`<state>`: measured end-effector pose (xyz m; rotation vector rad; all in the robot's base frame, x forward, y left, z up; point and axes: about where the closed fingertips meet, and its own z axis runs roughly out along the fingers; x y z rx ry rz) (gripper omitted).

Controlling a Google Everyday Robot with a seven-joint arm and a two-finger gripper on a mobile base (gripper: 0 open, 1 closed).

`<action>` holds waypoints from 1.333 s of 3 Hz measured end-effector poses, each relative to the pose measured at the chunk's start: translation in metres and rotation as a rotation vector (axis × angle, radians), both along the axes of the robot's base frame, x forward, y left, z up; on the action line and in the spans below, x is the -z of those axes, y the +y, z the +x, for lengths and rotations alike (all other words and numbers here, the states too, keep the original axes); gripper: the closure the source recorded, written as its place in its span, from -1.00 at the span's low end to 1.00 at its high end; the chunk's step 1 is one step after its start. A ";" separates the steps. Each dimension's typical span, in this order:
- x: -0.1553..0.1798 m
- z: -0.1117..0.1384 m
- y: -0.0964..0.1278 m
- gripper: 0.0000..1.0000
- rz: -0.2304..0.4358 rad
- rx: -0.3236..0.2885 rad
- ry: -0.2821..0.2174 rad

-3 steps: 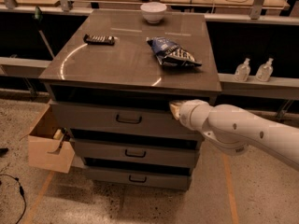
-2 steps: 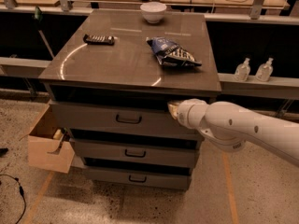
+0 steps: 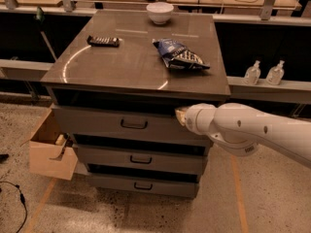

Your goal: Open top drawer

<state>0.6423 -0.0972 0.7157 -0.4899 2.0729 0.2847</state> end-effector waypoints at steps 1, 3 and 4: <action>0.001 -0.014 -0.005 1.00 -0.007 -0.001 0.027; -0.001 -0.045 -0.013 1.00 -0.009 -0.015 0.077; -0.006 -0.061 -0.012 1.00 0.004 -0.036 0.101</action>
Offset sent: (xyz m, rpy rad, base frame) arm -0.0508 -0.0196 -0.0034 -0.0178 0.1022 0.0036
